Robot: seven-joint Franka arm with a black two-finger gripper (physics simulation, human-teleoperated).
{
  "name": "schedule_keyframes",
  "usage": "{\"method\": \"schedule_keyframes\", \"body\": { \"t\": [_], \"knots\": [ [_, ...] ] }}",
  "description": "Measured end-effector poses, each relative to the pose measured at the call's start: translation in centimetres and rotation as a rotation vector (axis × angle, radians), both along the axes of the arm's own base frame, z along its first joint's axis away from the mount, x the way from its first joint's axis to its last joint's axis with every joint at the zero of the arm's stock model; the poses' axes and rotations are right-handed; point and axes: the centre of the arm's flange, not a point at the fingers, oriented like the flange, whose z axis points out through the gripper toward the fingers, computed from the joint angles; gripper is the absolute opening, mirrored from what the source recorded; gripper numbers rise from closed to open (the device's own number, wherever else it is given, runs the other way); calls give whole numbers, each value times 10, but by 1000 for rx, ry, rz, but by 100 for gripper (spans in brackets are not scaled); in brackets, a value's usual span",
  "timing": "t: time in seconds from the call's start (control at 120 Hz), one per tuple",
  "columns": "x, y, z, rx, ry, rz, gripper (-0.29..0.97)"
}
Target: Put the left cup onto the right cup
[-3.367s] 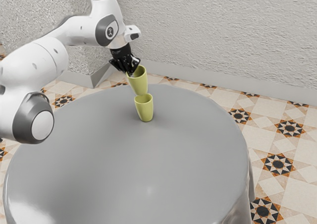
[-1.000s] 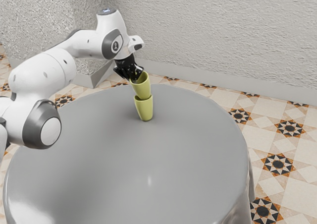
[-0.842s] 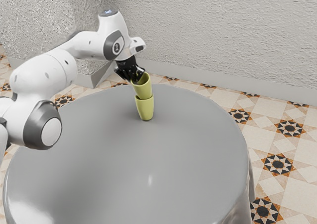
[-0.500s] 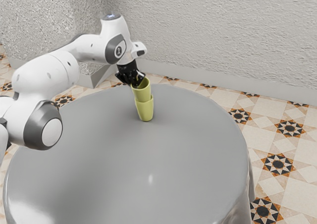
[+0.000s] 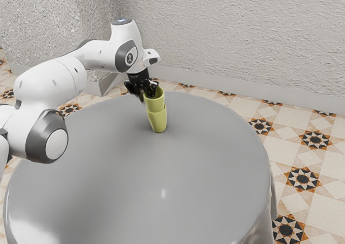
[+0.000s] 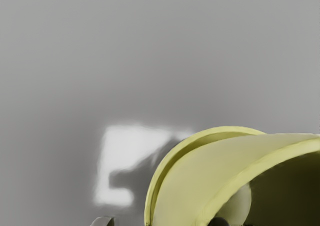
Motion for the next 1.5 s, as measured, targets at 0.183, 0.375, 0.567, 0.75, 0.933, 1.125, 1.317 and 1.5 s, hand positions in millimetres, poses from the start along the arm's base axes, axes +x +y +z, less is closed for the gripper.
{"method": "schedule_keyframes", "body": {
  "t": [0.183,0.375,0.567,0.75,0.933,1.125,1.317,1.5],
  "knots": [
    [0,-4,1,0,0,-6,52],
    [0,-3,6,6,-6,-6,61],
    [-1,-4,16,10,-17,-8,65],
    [-6,-4,30,34,-22,-7,67],
    [-10,-8,57,49,-50,-12,67],
    [-17,-14,87,47,-79,-20,68],
    [-26,-23,111,38,-95,-31,68],
    [-44,-27,124,22,-78,-35,68]
  ]
}}
